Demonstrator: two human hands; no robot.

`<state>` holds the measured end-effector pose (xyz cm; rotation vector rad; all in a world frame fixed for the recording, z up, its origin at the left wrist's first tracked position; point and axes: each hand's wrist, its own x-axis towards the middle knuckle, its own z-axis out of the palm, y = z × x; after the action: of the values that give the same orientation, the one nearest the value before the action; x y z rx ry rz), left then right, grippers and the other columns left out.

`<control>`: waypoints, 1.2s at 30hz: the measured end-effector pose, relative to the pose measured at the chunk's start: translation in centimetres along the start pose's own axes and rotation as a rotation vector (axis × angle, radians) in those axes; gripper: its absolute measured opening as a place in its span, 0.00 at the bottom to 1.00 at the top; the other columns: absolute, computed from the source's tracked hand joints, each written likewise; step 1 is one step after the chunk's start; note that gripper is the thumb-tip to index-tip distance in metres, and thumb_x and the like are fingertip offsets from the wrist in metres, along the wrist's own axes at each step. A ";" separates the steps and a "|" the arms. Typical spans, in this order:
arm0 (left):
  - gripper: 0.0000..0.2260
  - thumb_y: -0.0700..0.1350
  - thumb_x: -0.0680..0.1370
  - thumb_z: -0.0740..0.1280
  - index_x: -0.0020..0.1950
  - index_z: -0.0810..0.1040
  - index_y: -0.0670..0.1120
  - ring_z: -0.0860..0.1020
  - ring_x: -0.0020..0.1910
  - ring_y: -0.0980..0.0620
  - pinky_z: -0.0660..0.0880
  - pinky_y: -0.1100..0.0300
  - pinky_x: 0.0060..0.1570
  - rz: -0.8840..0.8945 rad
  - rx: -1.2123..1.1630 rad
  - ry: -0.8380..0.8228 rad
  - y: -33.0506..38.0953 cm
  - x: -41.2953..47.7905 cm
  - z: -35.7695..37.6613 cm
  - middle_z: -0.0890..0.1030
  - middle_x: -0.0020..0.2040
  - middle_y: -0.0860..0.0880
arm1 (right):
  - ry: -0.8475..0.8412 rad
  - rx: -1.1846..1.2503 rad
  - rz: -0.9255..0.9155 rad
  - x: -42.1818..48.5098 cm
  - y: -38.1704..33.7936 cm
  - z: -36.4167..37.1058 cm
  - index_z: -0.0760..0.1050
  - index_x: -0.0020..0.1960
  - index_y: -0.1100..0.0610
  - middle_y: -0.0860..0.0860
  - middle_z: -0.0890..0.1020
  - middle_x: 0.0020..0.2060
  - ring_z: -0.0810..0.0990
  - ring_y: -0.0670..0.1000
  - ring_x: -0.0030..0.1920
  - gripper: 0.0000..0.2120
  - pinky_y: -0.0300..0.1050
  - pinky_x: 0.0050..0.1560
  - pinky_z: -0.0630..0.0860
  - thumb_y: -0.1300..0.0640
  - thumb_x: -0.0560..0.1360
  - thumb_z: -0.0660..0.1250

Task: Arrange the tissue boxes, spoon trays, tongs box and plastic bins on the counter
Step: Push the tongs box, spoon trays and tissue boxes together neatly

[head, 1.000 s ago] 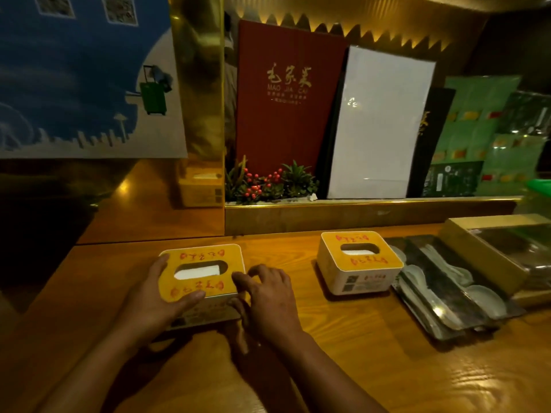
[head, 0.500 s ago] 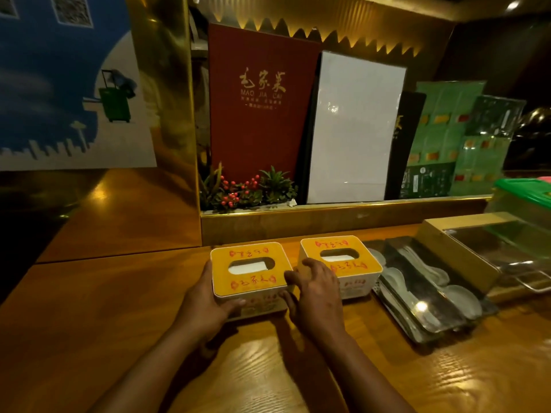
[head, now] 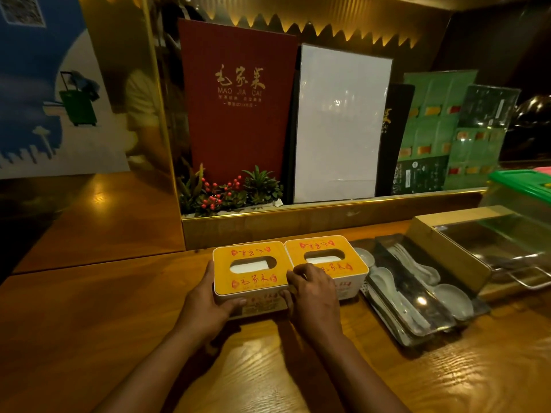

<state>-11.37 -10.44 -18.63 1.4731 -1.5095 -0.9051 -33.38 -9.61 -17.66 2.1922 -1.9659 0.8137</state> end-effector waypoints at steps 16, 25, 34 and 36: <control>0.43 0.39 0.71 0.77 0.66 0.55 0.75 0.76 0.56 0.57 0.79 0.58 0.51 -0.018 -0.014 0.005 0.1 -0.1 0.0 0.76 0.52 0.66 | 0.006 0.093 0.021 -0.1 0.9 0.7 0.79 0.63 0.52 0.48 0.79 0.60 0.72 0.52 0.64 0.20 0.52 0.64 0.72 0.47 0.73 0.72; 0.43 0.41 0.71 0.78 0.65 0.55 0.78 0.77 0.58 0.55 0.78 0.57 0.52 -0.018 -0.009 -0.012 0.5 -0.4 -0.1 0.78 0.54 0.64 | -0.021 0.106 0.035 -0.2 0.6 0.0 0.78 0.64 0.52 0.48 0.78 0.63 0.71 0.51 0.66 0.20 0.51 0.65 0.72 0.48 0.74 0.71; 0.41 0.52 0.66 0.81 0.74 0.63 0.58 0.75 0.67 0.47 0.77 0.45 0.60 0.105 0.154 0.076 1.4 -0.1 -0.9 0.74 0.71 0.52 | -0.081 0.130 0.159 -3.5 3.6 -5.7 0.74 0.70 0.49 0.47 0.72 0.70 0.69 0.48 0.68 0.22 0.40 0.64 0.65 0.49 0.76 0.69; 0.43 0.54 0.69 0.79 0.79 0.61 0.52 0.67 0.75 0.43 0.70 0.45 0.69 0.109 0.274 0.114 2.4 0.0 -0.6 0.64 0.79 0.46 | -0.137 0.083 0.242 -5.1 5.5 -7.6 0.76 0.66 0.46 0.46 0.73 0.68 0.71 0.47 0.66 0.19 0.41 0.62 0.67 0.49 0.76 0.70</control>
<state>-11.81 -10.27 -16.16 1.5888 -1.6598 -0.5568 -41.22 -2.85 -14.92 2.1333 -2.3393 0.8063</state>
